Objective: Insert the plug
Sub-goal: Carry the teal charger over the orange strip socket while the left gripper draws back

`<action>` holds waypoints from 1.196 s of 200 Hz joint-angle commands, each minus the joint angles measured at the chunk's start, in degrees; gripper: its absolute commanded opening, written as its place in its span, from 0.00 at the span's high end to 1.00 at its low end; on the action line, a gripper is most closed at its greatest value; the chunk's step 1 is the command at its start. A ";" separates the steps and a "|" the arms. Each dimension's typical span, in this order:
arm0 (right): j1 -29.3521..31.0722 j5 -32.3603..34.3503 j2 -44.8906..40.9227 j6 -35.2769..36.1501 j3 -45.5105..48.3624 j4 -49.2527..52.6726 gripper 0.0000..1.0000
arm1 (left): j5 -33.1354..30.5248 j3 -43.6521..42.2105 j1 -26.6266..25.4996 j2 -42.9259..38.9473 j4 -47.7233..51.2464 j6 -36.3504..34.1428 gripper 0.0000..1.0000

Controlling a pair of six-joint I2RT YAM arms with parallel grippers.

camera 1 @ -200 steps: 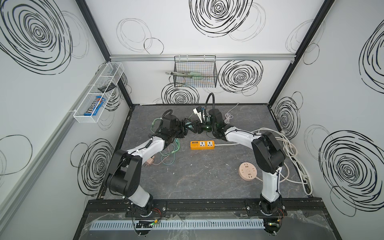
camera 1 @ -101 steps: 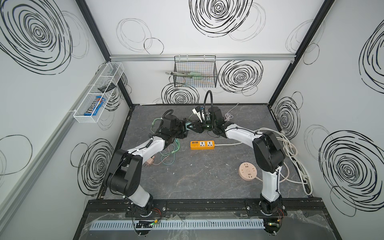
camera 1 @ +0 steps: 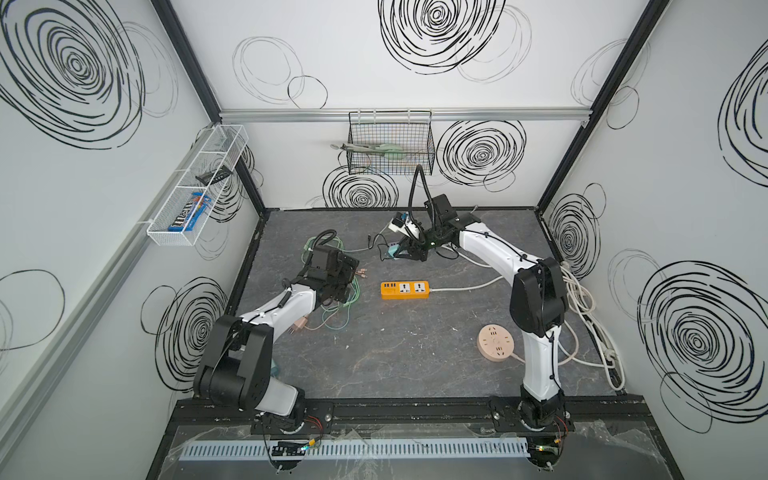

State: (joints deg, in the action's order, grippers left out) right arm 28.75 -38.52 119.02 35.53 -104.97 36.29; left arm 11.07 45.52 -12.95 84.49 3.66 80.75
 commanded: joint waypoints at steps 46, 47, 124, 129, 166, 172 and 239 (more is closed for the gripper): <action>2.72 11.30 8.15 11.93 -14.63 26.38 1.00 | -13.24 -0.45 0.82 -11.50 6.91 -13.74 0.04; 2.76 11.46 8.28 11.93 -14.82 26.60 1.00 | -13.61 -0.40 0.82 -11.65 6.99 -13.94 0.04; 6.93 22.97 10.80 9.20 -17.90 32.91 1.00 | -24.60 -1.32 1.17 -19.74 9.56 -21.09 0.04; 6.93 23.04 10.79 9.06 -17.90 33.10 1.00 | -24.68 -1.59 1.26 -19.94 9.45 -21.15 0.04; 8.14 25.78 10.12 8.59 -16.93 34.34 1.00 | -24.78 -2.57 1.43 -20.77 9.32 -20.93 0.04; 8.27 26.56 9.86 8.58 -16.48 34.00 1.00 | -24.62 -2.54 1.59 -20.90 9.41 -21.02 0.04; 9.30 28.68 9.81 10.15 -14.65 33.81 1.00 | -27.23 -3.37 2.18 -23.88 8.99 -23.75 0.04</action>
State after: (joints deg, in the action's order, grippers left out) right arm 37.45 -9.34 129.91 43.90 -120.18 67.42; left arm -13.10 42.98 -11.53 62.46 13.61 58.87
